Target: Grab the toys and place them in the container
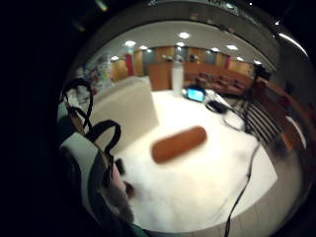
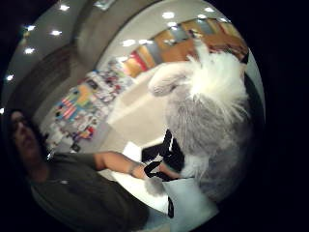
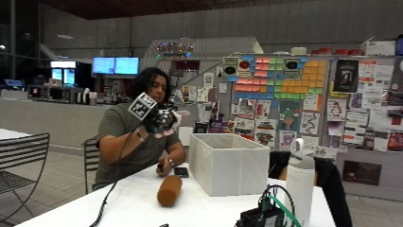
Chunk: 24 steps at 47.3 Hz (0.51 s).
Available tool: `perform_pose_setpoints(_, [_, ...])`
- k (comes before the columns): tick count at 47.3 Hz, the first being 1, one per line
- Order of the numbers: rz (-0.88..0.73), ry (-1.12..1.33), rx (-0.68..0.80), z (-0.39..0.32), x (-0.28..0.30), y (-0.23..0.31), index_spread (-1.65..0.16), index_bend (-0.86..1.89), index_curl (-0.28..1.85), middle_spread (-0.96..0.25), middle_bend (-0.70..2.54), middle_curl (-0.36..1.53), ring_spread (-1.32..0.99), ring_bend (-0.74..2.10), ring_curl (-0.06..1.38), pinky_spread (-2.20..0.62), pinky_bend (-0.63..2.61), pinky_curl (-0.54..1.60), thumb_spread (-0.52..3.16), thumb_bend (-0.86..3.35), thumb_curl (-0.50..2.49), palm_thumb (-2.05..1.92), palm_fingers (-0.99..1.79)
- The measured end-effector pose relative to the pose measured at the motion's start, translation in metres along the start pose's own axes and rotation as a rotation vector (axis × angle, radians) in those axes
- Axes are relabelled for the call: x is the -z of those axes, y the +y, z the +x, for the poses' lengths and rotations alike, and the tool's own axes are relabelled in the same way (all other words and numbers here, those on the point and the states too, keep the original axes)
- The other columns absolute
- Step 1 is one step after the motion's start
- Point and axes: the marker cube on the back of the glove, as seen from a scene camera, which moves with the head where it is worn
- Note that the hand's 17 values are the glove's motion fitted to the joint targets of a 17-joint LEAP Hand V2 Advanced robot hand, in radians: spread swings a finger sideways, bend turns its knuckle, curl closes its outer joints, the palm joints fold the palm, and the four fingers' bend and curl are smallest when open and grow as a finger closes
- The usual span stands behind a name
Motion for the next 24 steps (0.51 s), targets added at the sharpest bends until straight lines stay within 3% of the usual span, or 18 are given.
perform_pose_setpoints(9, [-0.036, -0.042, 0.247, -0.082, -0.042, -0.107, -0.3, 0.33, 0.29, -0.27, 1.1, 0.63, -0.33, 1.5, 0.58, -0.4, 1.07, 0.52, 1.06, 0.03, 0.48, 0.4, 1.21])
perform_pose_setpoints(13, [-0.074, -0.029, 0.145, -0.089, -0.071, -0.148, -0.3, 0.36, 0.32, -0.26, 1.12, 0.64, -0.32, 1.52, 0.58, -0.4, 1.08, 0.53, 1.06, 0.01, 0.49, 0.4, 1.2])
perform_pose_setpoints(18, [-0.17, -0.101, 0.204, -0.094, -0.103, -0.159, -0.3, 0.38, 0.35, -0.26, 1.14, 0.66, -0.32, 1.52, 0.58, -0.4, 1.07, 0.53, 1.07, -0.01, 0.5, 0.39, 1.17])
perform_pose_setpoints(21, [-0.279, -0.002, 0.238, -0.075, -0.128, -0.16, -0.3, 0.42, 0.37, -0.25, 1.11, 0.65, -0.32, 1.45, 0.56, -0.4, 0.99, 0.51, 1.09, -0.03, 0.49, 0.34, 1.1])
perform_pose_setpoints(23, [-0.358, 0.116, 0.347, -0.051, -0.142, -0.156, -0.33, 0.51, 0.42, -0.28, 0.9, 0.6, -0.34, 1.23, 0.52, -0.31, 0.82, 0.49, 1.05, -0.15, 0.43, 0.11, 0.3])
perform_pose_setpoints(24, [-0.382, 0.158, 0.394, -0.041, -0.146, -0.153, -0.33, 0.54, 0.47, -0.27, 0.84, 0.6, -0.33, 1.18, 0.55, -0.27, 0.83, 0.55, 1.03, -0.15, 0.42, 0.06, 0.04])
